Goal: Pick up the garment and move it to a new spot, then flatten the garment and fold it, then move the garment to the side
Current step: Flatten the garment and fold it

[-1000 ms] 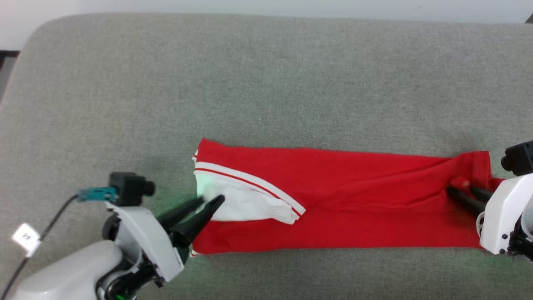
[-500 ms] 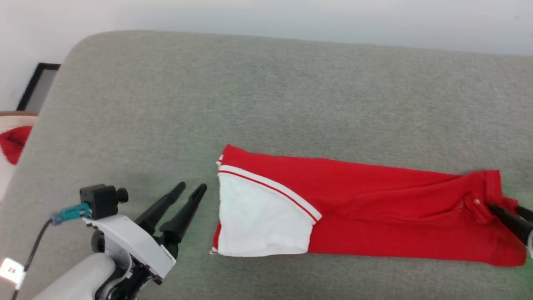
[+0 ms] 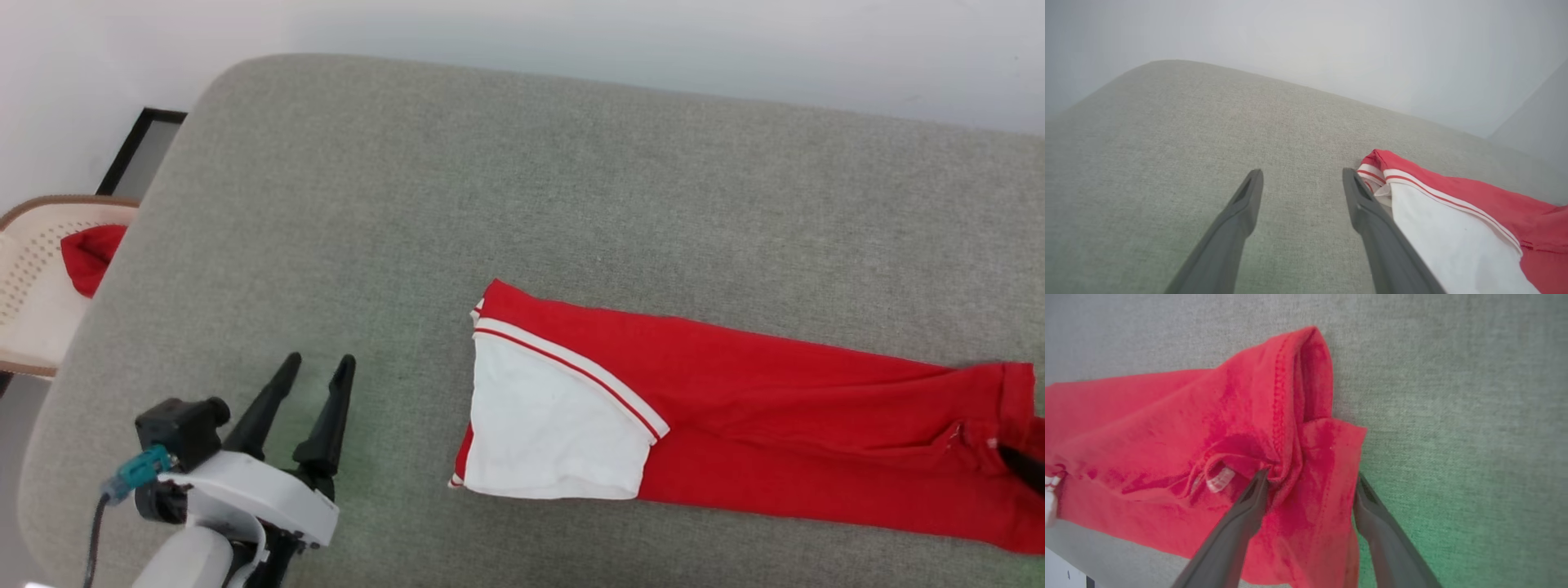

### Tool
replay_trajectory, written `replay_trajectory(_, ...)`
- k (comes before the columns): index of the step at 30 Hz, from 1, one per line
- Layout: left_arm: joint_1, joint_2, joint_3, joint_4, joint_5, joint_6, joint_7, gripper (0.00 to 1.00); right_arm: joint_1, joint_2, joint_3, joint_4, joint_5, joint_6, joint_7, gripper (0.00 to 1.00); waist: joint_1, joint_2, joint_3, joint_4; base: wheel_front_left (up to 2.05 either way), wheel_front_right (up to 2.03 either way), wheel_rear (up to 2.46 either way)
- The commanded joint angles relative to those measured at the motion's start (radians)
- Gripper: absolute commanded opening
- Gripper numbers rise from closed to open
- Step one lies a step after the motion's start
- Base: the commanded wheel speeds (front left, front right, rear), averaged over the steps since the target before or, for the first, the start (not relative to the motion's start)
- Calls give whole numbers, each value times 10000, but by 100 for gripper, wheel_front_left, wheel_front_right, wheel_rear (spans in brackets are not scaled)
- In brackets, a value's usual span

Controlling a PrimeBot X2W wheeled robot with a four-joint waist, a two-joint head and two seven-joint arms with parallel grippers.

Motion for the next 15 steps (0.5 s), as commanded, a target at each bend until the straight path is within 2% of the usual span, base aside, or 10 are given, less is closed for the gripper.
replay_trajectory(1,161,-180,347,-64,456,-27,4,100,-154,-29,-155,-4,-30,5,55,100,0,-1,39,25,0,0,0)
replay_trajectory(10,433,-1256,2127,10,2871,-50,5,100,-453,-63,-949,57,-535,5,740,100,0,-1,193,-11,0,0,0)
replay_trajectory(15,385,-1748,2636,31,3664,-215,4,100,-597,406,-837,167,-752,5,1417,100,0,-1,311,15,0,0,0)
